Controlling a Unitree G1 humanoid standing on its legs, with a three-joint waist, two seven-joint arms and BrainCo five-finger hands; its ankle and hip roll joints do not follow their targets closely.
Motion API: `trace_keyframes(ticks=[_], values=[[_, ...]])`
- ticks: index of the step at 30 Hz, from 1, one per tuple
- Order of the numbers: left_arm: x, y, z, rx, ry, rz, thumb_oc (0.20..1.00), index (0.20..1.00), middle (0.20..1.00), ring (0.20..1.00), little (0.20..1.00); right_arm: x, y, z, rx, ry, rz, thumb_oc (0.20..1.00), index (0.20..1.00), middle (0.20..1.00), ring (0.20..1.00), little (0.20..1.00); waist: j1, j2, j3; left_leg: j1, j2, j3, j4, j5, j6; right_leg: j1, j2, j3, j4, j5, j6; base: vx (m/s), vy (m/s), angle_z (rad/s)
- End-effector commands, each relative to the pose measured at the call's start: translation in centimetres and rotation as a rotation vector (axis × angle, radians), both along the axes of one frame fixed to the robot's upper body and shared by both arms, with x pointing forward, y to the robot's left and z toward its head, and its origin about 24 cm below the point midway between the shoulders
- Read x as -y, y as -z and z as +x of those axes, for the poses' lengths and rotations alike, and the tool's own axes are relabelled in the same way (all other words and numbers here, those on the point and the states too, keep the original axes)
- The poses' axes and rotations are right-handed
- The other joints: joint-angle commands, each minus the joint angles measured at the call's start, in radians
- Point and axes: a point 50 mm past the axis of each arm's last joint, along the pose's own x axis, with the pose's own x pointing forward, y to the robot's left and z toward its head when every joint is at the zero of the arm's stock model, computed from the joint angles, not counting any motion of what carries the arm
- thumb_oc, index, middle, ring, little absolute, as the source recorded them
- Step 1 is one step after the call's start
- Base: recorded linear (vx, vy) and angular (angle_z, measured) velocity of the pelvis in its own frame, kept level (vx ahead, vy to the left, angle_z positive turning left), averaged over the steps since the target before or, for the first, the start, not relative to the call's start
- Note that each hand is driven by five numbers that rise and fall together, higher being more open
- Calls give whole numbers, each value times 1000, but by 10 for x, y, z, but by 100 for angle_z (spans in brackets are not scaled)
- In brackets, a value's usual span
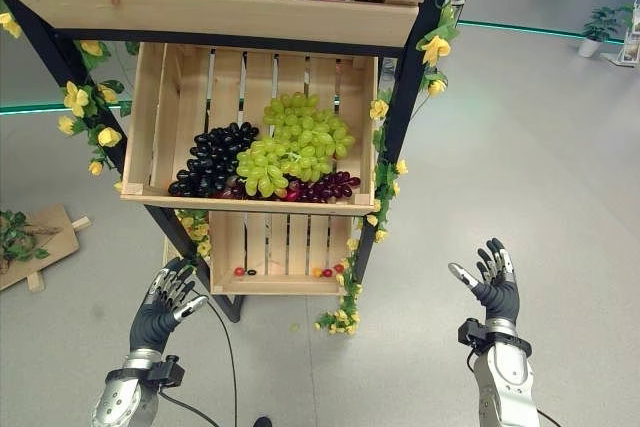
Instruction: Pick up the fruits from the basket on one side to the basket on the other side
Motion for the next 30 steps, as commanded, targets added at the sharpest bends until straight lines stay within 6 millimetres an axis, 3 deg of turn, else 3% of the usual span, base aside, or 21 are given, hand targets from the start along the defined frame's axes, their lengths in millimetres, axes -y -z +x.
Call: trace_keyframes(ticks=[1,3,4,9,12,17,20,23,24,25,26,27,28,29,30], values=[[-15,-37,20,194,-24,117,1000,1000,1000,1000,1000,-3,-52,19,238,-57,-75,1000,1000,1000,1000,1000,16,-23,62,-79,20,-38,133,-37,-40,-91,20,18,64,-55,-25,-257,-74,-11],[-15,-42,27,222,-34,130,1000,1000,1000,1000,1000,-2,-58,20,261,-61,-87,1000,1000,1000,1000,1000,15,-29,67,-110,7,-90,115,-19,-53,-146,15,-1,74,-47,-27,-252,-45,1],[-15,-44,28,229,-31,132,1000,1000,1000,1000,1000,-2,-59,20,259,-66,-90,1000,1000,1000,1000,1000,12,-33,67,-105,-2,-100,125,-35,-46,-167,9,-7,78,-38,-27,-223,-34,30],[-9,-39,24,222,-24,101,1000,1000,1000,1000,1000,-2,-54,17,231,-91,-101,1000,1000,1000,1000,1000,-21,-40,42,24,-46,-97,315,-207,12,-198,-11,-12,69,6,-21,-142,72,14],[-6,-39,25,226,-16,99,1000,1000,1000,1000,1000,-2,-51,17,223,-76,-89,1000,1000,1000,1000,1000,-66,-19,35,111,-39,-51,258,-273,35,-233,-34,-18,107,23,-10,-88,207,-20],[-4,-43,26,241,0,138,1000,1000,1000,1000,1000,-3,-47,18,211,-62,-67,1000,1000,1000,1000,1000,-77,-23,48,112,-64,8,208,-311,62,-273,-73,10,119,85,27,-127,213,21],[-7,-47,24,244,9,171,1000,1000,1000,1000,1000,-9,-45,24,207,-77,-52,1000,1000,1000,1000,1000,-65,-46,73,60,-130,32,266,-340,92,-317,-114,52,98,147,57,-213,229,-31],[-13,-48,20,234,16,226,1000,1000,1000,1000,1000,-17,-43,27,193,-105,-54,1000,1000,1000,1000,1000,-57,-52,98,32,-161,67,302,-345,104,-349,-139,65,69,192,87,-155,186,-46],[-14,-48,19,230,16,237,1000,1000,1000,1000,1000,-19,-42,27,185,-113,-55,1000,1000,1000,1000,1000,-55,-46,102,23,-161,78,309,-337,108,-349,-140,70,67,185,91,-244,178,-79],[-16,-47,17,222,18,229,1000,1000,1000,1000,1000,-20,-38,25,162,-127,-60,1000,1000,1000,1000,1000,-60,-30,107,12,-153,83,309,-326,121,-346,-116,147,135,135,82,-193,125,-59],[-16,-47,17,223,18,229,1000,1000,1000,1000,1000,-20,-38,25,162,-127,-59,1000,1000,1000,1000,1000,-59,-34,106,9,-158,85,306,-320,121,-352,-121,151,137,137,82,-278,126,-50],[-17,-47,17,215,19,235,1000,1000,1000,1000,1000,-20,-35,23,146,-136,-57,1000,1000,1000,1000,1000,-42,-22,95,-3,-144,106,292,-300,130,-311,-122,117,192,82,68,-160,45,-22],[-17,-47,17,215,19,236,1000,1000,1000,1000,1000,-20,-35,23,146,-136,-56,1000,1000,1000,1000,1000,-43,-25,94,-5,-148,106,289,-294,130,-314,-126,117,191,85,68,-299,58,-35],[-16,-45,14,208,15,223,1000,1000,1000,1000,1000,-20,-32,22,133,-138,-57,1000,1000,1000,1000,1000,-15,-13,75,-21,-129,128,261,-267,135,-270,-135,50,254,35,53,-169,15,-42],[-16,-45,14,209,15,223,1000,1000,1000,1000,1000,-20,-32,22,133,-138,-57,1000,1000,1000,1000,1000,-15,-15,73,-23,-132,128,258,-261,135,-273,-138,51,254,38,53,-263,-5,-59]])
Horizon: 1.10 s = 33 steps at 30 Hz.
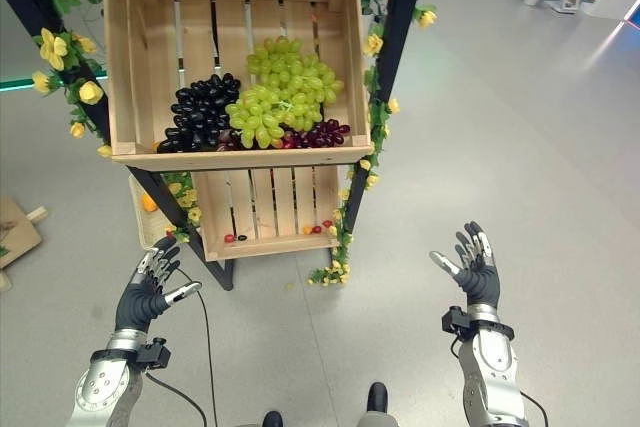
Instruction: Pick up the fruits from the basket on one side to the basket on the other side
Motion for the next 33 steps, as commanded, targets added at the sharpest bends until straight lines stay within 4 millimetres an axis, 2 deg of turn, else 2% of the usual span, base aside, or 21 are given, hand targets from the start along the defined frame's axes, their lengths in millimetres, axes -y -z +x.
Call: trace_keyframes(ticks=[1,3,7,14,22,24,30,31,32,33], values=[[-4,-21,-6,119,-17,33,1000,1000,1000,1000,1000,0,-25,15,104,-42,-88,1000,1000,1000,1000,1000,68,40,-67,48,14,-65,-98,10,-24,53,25,-136,196,-106,-19,-120,-16,-49],[-5,-22,-5,122,-17,37,1000,1000,1000,1000,1000,0,-26,16,107,-42,-96,1000,1000,1000,1000,1000,79,39,-78,45,16,-56,-112,19,-27,75,23,-147,203,-109,-15,-106,-52,-31],[-4,-22,-4,127,-23,46,1000,1000,1000,1000,1000,2,-27,17,105,-38,-104,1000,1000,1000,1000,1000,99,11,-112,42,29,-29,-154,50,-49,119,52,-170,72,-112,-5,-47,-140,-47],[5,-18,4,120,-17,-3,1000,1000,1000,1000,1000,14,-35,12,125,-10,-137,1000,1000,1000,1000,1000,51,29,-111,61,84,-21,-182,89,-92,145,108,-153,5,-124,-30,11,-164,-15],[13,-21,9,133,17,16,1000,1000,1000,1000,1000,24,-49,11,177,24,-162,1000,1000,1000,1000,1000,-3,51,-101,90,115,6,-181,96,-111,148,134,-128,20,-143,-49,18,-60,-7],[14,-26,11,151,30,35,1000,1000,1000,1000,1000,26,-56,13,206,28,-174,1000,1000,1000,1000,1000,-23,57,-96,101,121,34,-174,90,-111,138,137,-109,24,-139,-48,-19,-22,-22],[14,-34,15,185,68,51,1000,1000,1000,1000,1000,38,-78,10,282,66,-232,1000,1000,1000,1000,1000,-102,70,-88,156,171,209,-134,61,-117,81,177,37,27,-123,-56,-6,-90,-89],[14,-37,16,198,77,46,1000,1000,1000,1000,1000,44,-83,8,299,95,-241,1000,1000,1000,1000,1000,-121,68,-93,168,197,250,-116,76,-129,73,201,82,29,-123,-64,10,-193,-167],[14,-38,16,198,77,47,1000,1000,1000,1000,1000,44,-83,8,300,95,-240,1000,1000,1000,1000,1000,-118,67,-95,165,197,253,-118,82,-129,68,202,85,27,-118,-66,50,-264,-127],[15,-39,17,202,83,39,1000,1000,1000,1000,1000,48,-84,4,304,116,-243,1000,1000,1000,1000,1000,-130,63,-97,162,219,261,-80,103,-138,72,221,108,28,-122,-81,74,-254,-116]])
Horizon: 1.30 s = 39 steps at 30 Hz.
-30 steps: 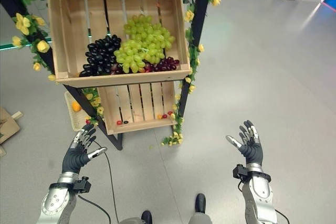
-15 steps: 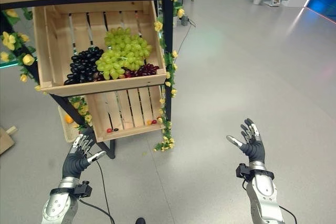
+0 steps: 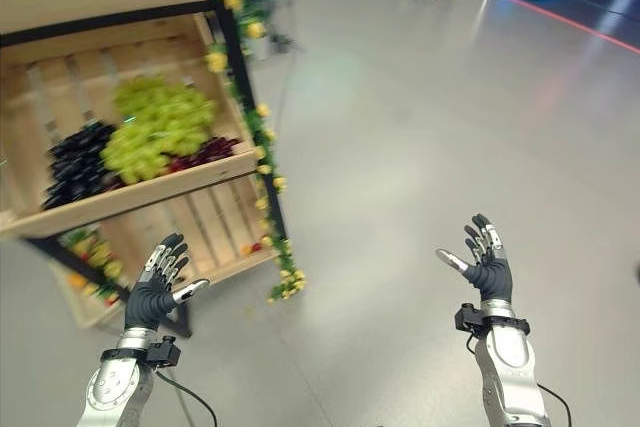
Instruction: Pick up the fruits from the basket on one side to the basket on the other side
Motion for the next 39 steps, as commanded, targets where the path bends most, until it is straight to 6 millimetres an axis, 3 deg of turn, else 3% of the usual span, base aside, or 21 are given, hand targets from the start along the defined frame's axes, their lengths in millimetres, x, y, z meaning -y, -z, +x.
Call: trace_keyframes(ticks=[1,2,4,6,7,9,11,12,13,15,16,17,21,24,26,29,31,32,34,37,39], values=[[9,-26,13,150,63,-3,1000,1000,1000,1000,1000,24,-45,-7,204,80,-92,1000,1000,1000,1000,1000,-46,-29,-3,-76,75,-58,315,-19,-3,31,78,54,10,-67,-23,87,-247,-103],[9,-26,13,150,63,-3,1000,1000,1000,1000,1000,24,-45,-7,205,80,-92,1000,1000,1000,1000,1000,-46,-28,-2,-77,76,-58,316,-20,-3,31,79,54,10,-67,-23,135,-407,-105],[14,-29,21,160,85,-10,1000,1000,1000,1000,1000,34,-47,-14,233,142,-70,1000,1000,1000,1000,1000,-48,-69,20,-149,140,-146,570,86,-14,86,139,121,15,-76,-76,94,-490,-83],[18,-31,24,166,99,-9,1000,1000,1000,1000,1000,35,-47,-15,238,149,-66,1000,1000,1000,1000,1000,-41,-84,28,-174,131,-181,618,106,-7,90,146,145,22,-68,-88,1,-218,-91],[21,-31,23,164,100,-10,1000,1000,1000,1000,1000,33,-44,-11,231,160,-51,1000,1000,1000,1000,1000,-10,-98,33,-212,6,-310,645,48,23,95,158,209,27,-69,-88,59,-105,-111],[24,-28,22,156,96,-16,1000,1000,1000,1000,1000,32,-39,-8,205,157,-54,1000,1000,1000,1000,1000,12,-97,32,-266,-60,-357,574,-11,40,126,172,243,22,-74,-71,160,-92,-151],[27,-28,23,163,105,-11,1000,1000,1000,1000,1000,32,-36,-7,195,160,-49,1000,1000,1000,1000,1000,26,-92,29,-284,-51,-403,382,-11,42,155,185,286,28,-93,-59,252,30,-147],[28,-29,23,166,108,-16,1000,1000,1000,1000,1000,30,-36,-5,190,150,-57,1000,1000,1000,1000,1000,41,-83,33,-291,-72,-451,290,32,33,171,197,310,28,-94,-55,325,79,-117],[31,-28,22,165,111,-31,1000,1000,1000,1000,1000,25,-35,-1,185,135,-62,1000,1000,1000,1000,1000,74,-79,42,-325,-129,-584,209,75,30,190,222,375,36,-94,-48,214,43,-110],[30,-26,21,158,109,-31,1000,1000,1000,1000,1000,23,-34,1,178,118,-68,1000,1000,1000,1000,1000,90,-68,47,-325,-133,-607,164,116,11,192,241,395,39,-92,-52,139,5,-147],[29,-27,19,163,104,-20,1000,1000,1000,1000,1000,18,-34,4,177,106,-72,1000,1000,1000,1000,1000,115,-73,52,-350,-166,-729,134,124,4,206,259,460,45,-101,-49,256,43,-197],[29,-25,18,159,96,-27,1000,1000,1000,1000,1000,17,-32,6,162,97,-72,1000,1000,1000,1000,1000,125,-67,50,-378,-183,-777,95,139,-8,223,276,516,38,-112,-48,217,53,-131],[27,-22,16,145,98,-37,1000,1000,1000,1000,1000,13,-28,6,131,58,-89,1000,1000,1000,1000,1000,124,-56,31,-326,-177,-798,104,148,6,248,235,588,15,-128,-15,228,279,-163],[28,-24,16,151,114,-23,1000,1000,1000,1000,1000,12,-26,5,118,56,-84,1000,1000,1000,1000,1000,128,-61,20,-325,-179,-750,124,132,14,248,192,599,5,-129,8,178,280,-132],[27,-28,18,154,136,-2,1000,1000,1000,1000,1000,12,-19,-3,94,67,-75,1000,1000,1000,1000,1000,116,-76,0,-331,-189,-670,166,78,44,238,133,598,41,-125,51,286,334,-84],[31,-30,21,148,186,28,1000,1000,1000,1000,1000,10,-16,-9,84,71,-66,1000,1000,1000,1000,1000,94,-85,-4,-315,-187,-573,191,22,74,171,97,586,110,-36,110,127,257,-76],[34,-33,26,150,221,63,1000,1000,1000,1000,1000,9,-14,-13,72,74,-83,1000,1000,1000,1000,1000,83,-84,-14,-298,-176,-533,172,5,86,128,69,542,80,8,125,22,213,-101],[36,-33,28,147,236,77,1000,1000,1000,1000,1000,9,-12,-14,66,88,-85,1000,1000,1000,1000,1000,81,-80,-20,-280,-169,-497,159,-9,88,98,50,460,40,18,121,24,235,-124],[36,-32,27,140,235,91,1000,1000,1000,1000,1000,9,-14,-15,78,93,-92,1000,1000,1000,1000,1000,89,-70,-19,-241,-143,-419,133,-31,80,54,2,214,-17,32,110,17,218,-139],[28,-30,21,120,210,105,1000,1000,1000,1000,1000,-3,-19,-3,108,60,-97,1000,1000,1000,1000,1000,147,-64,-16,-198,-91,-253,118,-51,63,90,-79,-265,-19,5,94,-107,217,-147],[24,-27,16,110,186,104,1000,1000,1000,1000,1000,-12,-20,5,111,14,-99,1000,1000,1000,1000,1000,181,-77,-19,-164,-87,-139,89,-59,75,113,-99,-416,11,-11,86,-121,208,-156]])
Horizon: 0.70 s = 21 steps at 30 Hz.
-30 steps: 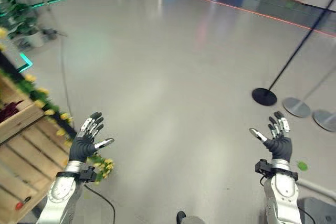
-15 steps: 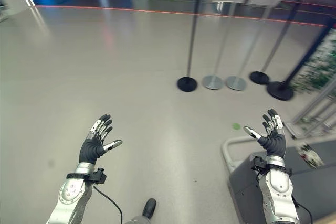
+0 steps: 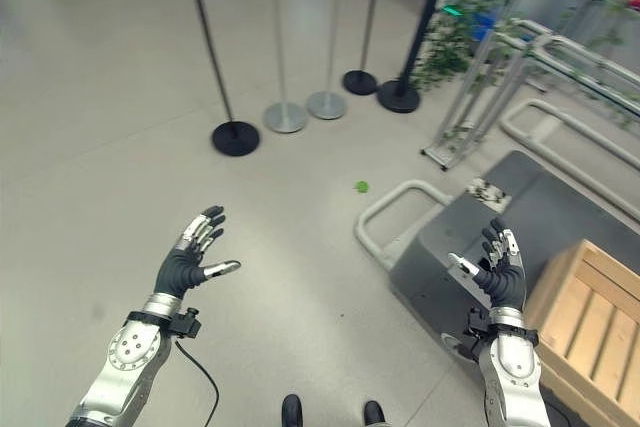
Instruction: Pick up the fruits from the basket on one side to the basket on the other side
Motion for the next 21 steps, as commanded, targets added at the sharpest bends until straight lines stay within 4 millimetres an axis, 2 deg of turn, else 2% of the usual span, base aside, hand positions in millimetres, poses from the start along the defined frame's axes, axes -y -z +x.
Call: trace_keyframes(ticks=[1,2,3,4,7,8,10,11,12,14,16,17,18,19,20,21], values=[[-8,-21,0,109,-20,36,1000,1000,1000,1000,1000,-3,-34,15,138,-54,-96,1000,1000,1000,1000,1000,43,-34,-41,-23,51,-86,114,-105,-138,177,47,-150,-128,81,-16,-72,122,-152],[-10,-19,-2,95,-31,41,1000,1000,1000,1000,1000,-9,-31,17,130,-80,-80,1000,1000,1000,1000,1000,48,-42,-41,-6,63,6,126,-114,-132,176,28,-224,-118,101,-6,-25,63,-161],[-10,-18,-3,94,-33,41,1000,1000,1000,1000,1000,-9,-31,17,130,-81,-79,1000,1000,1000,1000,1000,52,-43,-41,-4,63,11,127,-115,-132,175,27,-218,-118,102,-5,-80,14,-202],[-13,-18,-3,90,-45,45,1000,1000,1000,1000,1000,-13,-30,18,131,-96,-66,1000,1000,1000,1000,1000,45,-45,-39,3,77,57,147,-128,-129,167,21,-229,-124,107,-6,10,-22,-201],[-16,-15,-3,79,-73,21,1000,1000,1000,1000,1000,-17,-31,18,124,-124,-87,1000,1000,1000,1000,1000,12,-23,-27,32,104,124,196,-159,-126,117,8,-218,-116,106,-19,61,-54,-199],[-15,-14,-5,79,-77,9,1000,1000,1000,1000,1000,-17,-28,16,113,-131,-85,1000,1000,1000,1000,1000,-1,-16,-25,42,113,139,195,-159,-130,111,7,-209,-119,110,-16,64,-104,-177],[-16,-8,-7,59,-97,-24,1000,1000,1000,1000,1000,-14,-22,9,76,-139,-102,1000,1000,1000,1000,1000,-39,-6,-19,64,128,158,207,-158,-137,88,25,-142,-107,100,-25,69,-133,-128],[-16,-8,-7,59,-97,-24,1000,1000,1000,1000,1000,-14,-22,9,75,-139,-102,1000,1000,1000,1000,1000,-38,-5,-19,64,128,159,207,-159,-138,88,25,-141,-106,99,-25,52,-133,-69],[-16,-7,-6,56,-103,-44,1000,1000,1000,1000,1000,-12,-21,6,67,-133,-101,1000,1000,1000,1000,1000,-61,-2,-17,73,136,165,211,-158,-141,80,34,-121,-108,97,-29,44,-188,-31],[-14,-5,-7,54,-120,-77,1000,1000,1000,1000,1000,-9,-16,5,45,-127,-86,1000,1000,1000,1000,1000,-96,10,-19,92,172,207,235,-156,-158,84,61,-84,-131,85,-38,66,-249,-35],[-12,-3,-5,51,-122,-90,1000,1000,1000,1000,1000,-5,-17,7,48,-117,-84,1000,1000,1000,1000,1000,-105,11,-17,95,199,218,275,-149,-175,90,80,-62,-132,68,-50,76,-211,-87],[-11,-3,-4,51,-124,-92,1000,1000,1000,1000,1000,-3,-18,7,51,-103,-80,1000,1000,1000,1000,1000,-117,8,-15,94,223,221,324,-137,-191,94,96,-46,-129,51,-63,125,-295,-96],[-11,-3,-3,53,-123,-94,1000,1000,1000,1000,1000,-2,-19,8,57,-98,-74,1000,1000,1000,1000,1000,-113,11,-6,83,271,216,417,-105,-227,111,128,-27,-133,27,-85,164,-293,-43],[-9,-1,-3,44,-118,-97,1000,1000,1000,1000,1000,-1,-18,9,60,-90,-58,1000,1000,1000,1000,1000,-112,7,-2,73,297,199,485,-53,-250,129,146,-9,-139,15,-100,188,-320,-66],[-8,-1,-3,42,-116,-89,1000,1000,1000,1000,1000,-1,-19,10,65,-88,-49,1000,1000,1000,1000,1000,-102,7,11,59,337,159,570,-2,-288,154,181,13,-153,2,-128,169,-258,-70],[-8,1,-4,36,-118,-88,1000,1000,1000,1000,1000,-2,-19,11,68,-94,-40,1000,1000,1000,1000,1000,-92,-1,19,43,342,100,633,32,-294,174,197,42,-169,-4,-146,102,-197,-86]])
